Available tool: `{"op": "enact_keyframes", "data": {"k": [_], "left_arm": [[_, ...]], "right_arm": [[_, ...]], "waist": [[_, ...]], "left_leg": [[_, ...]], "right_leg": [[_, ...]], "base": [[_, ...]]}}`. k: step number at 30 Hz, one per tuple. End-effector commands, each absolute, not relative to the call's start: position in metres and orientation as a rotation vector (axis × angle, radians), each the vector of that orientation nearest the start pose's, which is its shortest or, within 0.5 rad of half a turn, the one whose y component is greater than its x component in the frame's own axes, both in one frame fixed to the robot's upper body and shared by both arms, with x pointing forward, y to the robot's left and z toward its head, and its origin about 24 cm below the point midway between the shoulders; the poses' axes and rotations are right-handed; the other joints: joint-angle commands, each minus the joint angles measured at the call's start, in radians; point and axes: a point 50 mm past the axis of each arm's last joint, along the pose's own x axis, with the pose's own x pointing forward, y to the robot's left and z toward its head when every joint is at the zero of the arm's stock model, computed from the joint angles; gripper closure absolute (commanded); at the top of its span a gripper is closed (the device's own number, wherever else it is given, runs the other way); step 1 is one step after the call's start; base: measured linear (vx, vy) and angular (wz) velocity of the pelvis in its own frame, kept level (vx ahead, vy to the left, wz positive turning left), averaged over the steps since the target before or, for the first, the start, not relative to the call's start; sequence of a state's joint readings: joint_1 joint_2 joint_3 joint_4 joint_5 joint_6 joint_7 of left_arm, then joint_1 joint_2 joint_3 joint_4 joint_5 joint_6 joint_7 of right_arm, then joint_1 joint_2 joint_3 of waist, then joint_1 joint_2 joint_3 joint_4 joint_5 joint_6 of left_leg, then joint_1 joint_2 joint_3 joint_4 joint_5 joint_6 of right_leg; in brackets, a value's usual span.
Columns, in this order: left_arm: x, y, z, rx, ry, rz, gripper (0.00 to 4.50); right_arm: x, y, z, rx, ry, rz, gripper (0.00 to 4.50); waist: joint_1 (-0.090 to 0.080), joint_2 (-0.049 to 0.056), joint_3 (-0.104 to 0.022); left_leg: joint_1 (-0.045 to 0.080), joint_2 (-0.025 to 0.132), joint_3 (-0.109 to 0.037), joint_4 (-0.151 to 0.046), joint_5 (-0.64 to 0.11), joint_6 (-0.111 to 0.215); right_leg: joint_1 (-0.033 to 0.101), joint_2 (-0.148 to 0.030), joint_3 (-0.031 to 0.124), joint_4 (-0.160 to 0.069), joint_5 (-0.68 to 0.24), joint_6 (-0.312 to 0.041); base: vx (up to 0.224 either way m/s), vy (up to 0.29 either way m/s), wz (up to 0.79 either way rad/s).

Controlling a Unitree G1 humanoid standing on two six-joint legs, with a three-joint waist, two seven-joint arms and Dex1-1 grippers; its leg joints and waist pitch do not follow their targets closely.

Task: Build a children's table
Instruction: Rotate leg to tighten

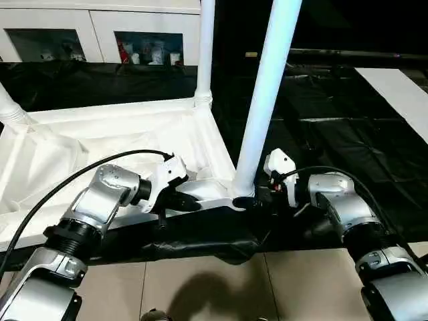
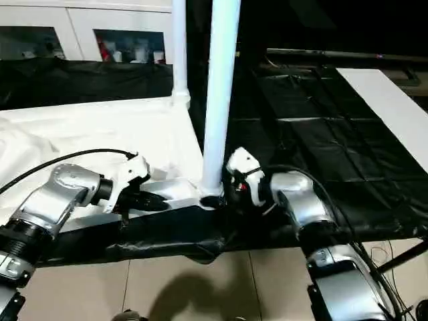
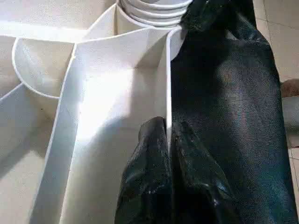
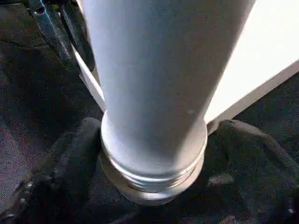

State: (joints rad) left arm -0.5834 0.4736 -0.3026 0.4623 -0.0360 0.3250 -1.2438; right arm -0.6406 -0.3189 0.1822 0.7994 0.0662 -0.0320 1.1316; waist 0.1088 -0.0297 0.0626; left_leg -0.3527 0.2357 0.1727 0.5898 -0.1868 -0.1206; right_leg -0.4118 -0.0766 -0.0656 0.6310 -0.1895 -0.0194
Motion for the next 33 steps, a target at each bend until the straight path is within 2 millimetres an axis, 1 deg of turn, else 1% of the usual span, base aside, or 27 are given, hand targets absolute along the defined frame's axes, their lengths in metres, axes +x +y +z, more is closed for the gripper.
{"op": "enact_keyframes", "data": {"k": [1,2,3,5,10,11,12,13,14,17,19,20,21,22,23,24,25,26,27,28,29,30,31,32,33], "left_arm": [[0.307,0.148,0.059,0.345,0.597,-1.342,4.5],[0.307,0.148,0.059,0.347,0.597,-1.34,4.5],[0.307,0.149,0.059,0.349,0.596,-1.338,4.5],[0.306,0.149,0.059,0.348,0.597,-1.339,4.5],[0.305,0.151,0.058,0.345,0.599,-1.341,4.5],[0.305,0.151,0.058,0.345,0.599,-1.341,4.5],[0.305,0.151,0.058,0.346,0.599,-1.341,4.5],[0.305,0.15,0.058,0.346,0.598,-1.34,4.5],[0.305,0.15,0.058,0.346,0.597,-1.338,4.5],[0.305,0.15,0.057,0.347,0.597,-1.336,4.5],[0.306,0.148,0.055,0.35,0.595,-1.314,4.5],[0.307,0.148,0.055,0.353,0.594,-1.3,4.5],[0.309,0.147,0.054,0.359,0.591,-1.279,4.5],[0.309,0.146,0.053,0.359,0.59,-1.275,4.5],[0.316,0.141,0.052,0.361,0.571,-1.197,4.5],[0.318,0.14,0.051,0.359,0.568,-1.177,4.5],[0.324,0.134,0.05,0.355,0.554,-1.106,4.5],[0.328,0.131,0.049,0.348,0.545,-1.056,4.5],[0.331,0.126,0.049,0.336,0.54,-1.018,4.5],[0.331,0.126,0.049,0.336,0.54,-1.018,4.5],[0.335,0.123,0.048,0.324,0.536,-0.982,4.5],[0.342,0.113,0.047,0.306,0.535,-0.902,4.5],[0.342,0.113,0.047,0.306,0.535,-0.902,4.5],[0.347,0.102,0.046,0.31,0.527,-0.846,4.5],[0.349,0.098,0.046,0.312,0.524,-0.834,4.5]], "right_arm": [[0.334,-0.142,0.052,-0.224,0.329,1.195,0.64],[0.334,-0.142,0.052,-0.221,0.328,1.196,0.73],[0.333,-0.142,0.052,-0.218,0.326,1.199,0.91],[0.333,-0.141,0.053,-0.205,0.32,1.201,1.0],[0.331,-0.138,0.052,-0.175,0.309,1.222,1.42],[0.331,-0.137,0.052,-0.169,0.31,1.229,1.42],[0.33,-0.137,0.051,-0.166,0.311,1.231,1.53],[0.33,-0.137,0.051,-0.162,0.312,1.233,1.53],[0.33,-0.136,0.049,-0.157,0.315,1.233,1.64],[0.33,-0.135,0.046,-0.148,0.327,1.219,1.74],[0.332,-0.134,0.039,-0.146,0.346,1.132,1.75],[0.333,-0.134,0.037,-0.143,0.347,1.1,1.76],[0.335,-0.133,0.034,-0.132,0.349,1.051,1.77],[0.335,-0.133,0.034,-0.13,0.349,1.044,1.78],[0.34,-0.13,0.028,-0.095,0.357,0.919,1.78],[0.341,-0.128,0.026,-0.085,0.36,0.889,1.78],[0.343,-0.124,0.022,-0.053,0.369,0.794,1.78],[0.345,-0.12,0.019,-0.033,0.379,0.73,1.78],[0.348,-0.117,0.017,-0.018,0.387,0.667,1.78],[0.348,-0.117,0.017,-0.018,0.387,0.667,1.78],[0.35,-0.113,0.016,-0.004,0.396,0.605,1.78],[0.354,-0.106,0.015,0.026,0.413,0.47,1.78],[0.354,-0.106,0.015,0.026,0.413,0.47,1.78],[0.359,-0.093,0.019,0.056,0.404,0.399,1.78],[0.36,-0.088,0.021,0.059,0.397,0.386,1.78]], "waist": [[-0.005,-0.004,-0.073],[-0.005,-0.004,-0.074],[-0.005,-0.004,-0.074],[-0.005,-0.003,-0.074],[-0.005,-0.005,-0.074],[-0.004,-0.006,-0.074],[-0.004,-0.006,-0.074],[-0.004,-0.007,-0.074],[-0.004,-0.008,-0.075],[-0.005,-0.008,-0.075],[-0.006,-0.009,-0.073],[-0.009,-0.009,-0.072],[-0.013,-0.009,-0.069],[-0.013,-0.009,-0.069],[-0.02,-0.014,-0.063],[-0.021,-0.012,-0.062],[-0.024,-0.013,-0.064],[-0.024,-0.014,-0.065],[-0.025,-0.013,-0.064],[-0.024,-0.014,-0.065],[-0.025,-0.009,-0.064],[-0.026,-0.002,-0.066],[-0.027,-0.005,-0.066],[-0.025,0.001,-0.068],[-0.025,-0.001,-0.069]], "left_leg": [[0.0,-0.006,0.014,-0.064,-0.129,0.049],[0.0,-0.006,0.014,-0.063,-0.12,0.051],[0.0,-0.006,0.015,-0.063,-0.115,0.053],[-0.001,-0.006,0.015,-0.062,-0.113,0.055],[-0.001,-0.006,0.014,-0.063,-0.117,0.054],[-0.002,-0.006,0.014,-0.063,-0.114,0.055],[-0.002,-0.006,0.014,-0.063,-0.113,0.055],[-0.002,-0.006,0.014,-0.063,-0.11,0.055],[-0.003,-0.006,0.014,-0.062,-0.105,0.056],[-0.003,-0.007,0.014,-0.062,-0.098,0.059],[-0.002,-0.007,0.014,-0.064,-0.107,0.056],[-0.001,-0.007,0.014,-0.066,-0.12,0.046],[0.001,-0.006,0.013,-0.07,-0.15,0.034],[0.001,-0.006,0.013,-0.07,-0.15,0.034],[0.006,-0.006,0.012,-0.074,-0.213,0.012],[0.01,-0.006,0.011,-0.075,-0.231,0.004],[0.012,-0.006,0.009,-0.075,-0.242,-0.009],[0.011,-0.006,0.007,-0.077,-0.242,-0.013],[0.012,-0.008,0.008,-0.076,-0.251,-0.019],[0.013,-0.008,0.006,-0.076,-0.258,-0.018],[0.009,-0.009,0.006,-0.077,-0.263,-0.017],[0.014,-0.01,0.005,-0.077,-0.273,-0.025],[0.015,-0.011,0.006,-0.076,-0.274,-0.027],[0.014,-0.012,0.004,-0.076,-0.27,-0.029],[0.016,-0.012,0.006,-0.074,-0.271,-0.029]], "right_leg": [[0.06,-0.051,0.042,-0.066,-0.124,-0.228],[0.06,-0.05,0.042,-0.064,-0.112,-0.23],[0.059,-0.049,0.042,-0.063,-0.1,-0.233],[0.06,-0.049,0.042,-0.062,-0.092,-0.235],[0.06,-0.05,0.041,-0.063,-0.108,-0.23],[0.061,-0.05,0.042,-0.062,-0.104,-0.231],[0.061,-0.05,0.041,-0.062,-0.104,-0.231],[0.062,-0.05,0.041,-0.062,-0.102,-0.231],[0.062,-0.05,0.041,-0.061,-0.098,-0.231],[0.061,-0.05,0.041,-0.059,-0.089,-0.234],[0.06,-0.051,0.041,-0.062,-0.106,-0.231],[0.058,-0.052,0.042,-0.066,-0.13,-0.226],[0.055,-0.052,0.042,-0.073,-0.177,-0.215],[0.055,-0.052,0.042,-0.073,-0.177,-0.215],[0.052,-0.053,0.041,-0.085,-0.286,-0.188],[0.048,-0.054,0.041,-0.089,-0.324,-0.179],[0.047,-0.056,0.043,-0.091,-0.358,-0.166],[0.049,-0.056,0.042,-0.092,-0.367,-0.161],[0.044,-0.054,0.042,-0.096,-0.384,-0.149],[0.045,-0.056,0.041,-0.097,-0.396,-0.146],[0.045,-0.056,0.041,-0.1,-0.407,-0.137],[0.04,-0.055,0.041,-0.101,-0.409,-0.136],[0.039,-0.054,0.041,-0.102,-0.407,-0.134],[0.043,-0.054,0.041,-0.098,-0.395,-0.136],[0.039,-0.052,0.041,-0.099,-0.366,-0.138]], "base": [[0.0,0.0,0.0],[0.0,0.0,0.0],[0.0,0.0,0.0],[0.0,0.0,0.0],[0.0,0.0,0.0],[0.0,0.0,0.0],[0.0,0.0,0.0],[0.0,0.0,0.0],[0.0,0.0,0.0],[0.0,0.0,0.0],[0.0,0.0,0.0],[0.0,0.0,0.0],[0.0,0.0,0.0],[0.0,0.0,0.0],[0.0,0.0,0.0],[0.0,0.0,0.0],[0.0,0.0,0.0],[0.0,0.0,0.0],[0.0,0.0,0.0],[0.0,0.0,0.0],[0.0,0.0,0.0],[0.0,0.0,0.0],[0.0,0.0,0.0],[0.0,0.0,0.0],[0.0,0.0,0.0]]}}
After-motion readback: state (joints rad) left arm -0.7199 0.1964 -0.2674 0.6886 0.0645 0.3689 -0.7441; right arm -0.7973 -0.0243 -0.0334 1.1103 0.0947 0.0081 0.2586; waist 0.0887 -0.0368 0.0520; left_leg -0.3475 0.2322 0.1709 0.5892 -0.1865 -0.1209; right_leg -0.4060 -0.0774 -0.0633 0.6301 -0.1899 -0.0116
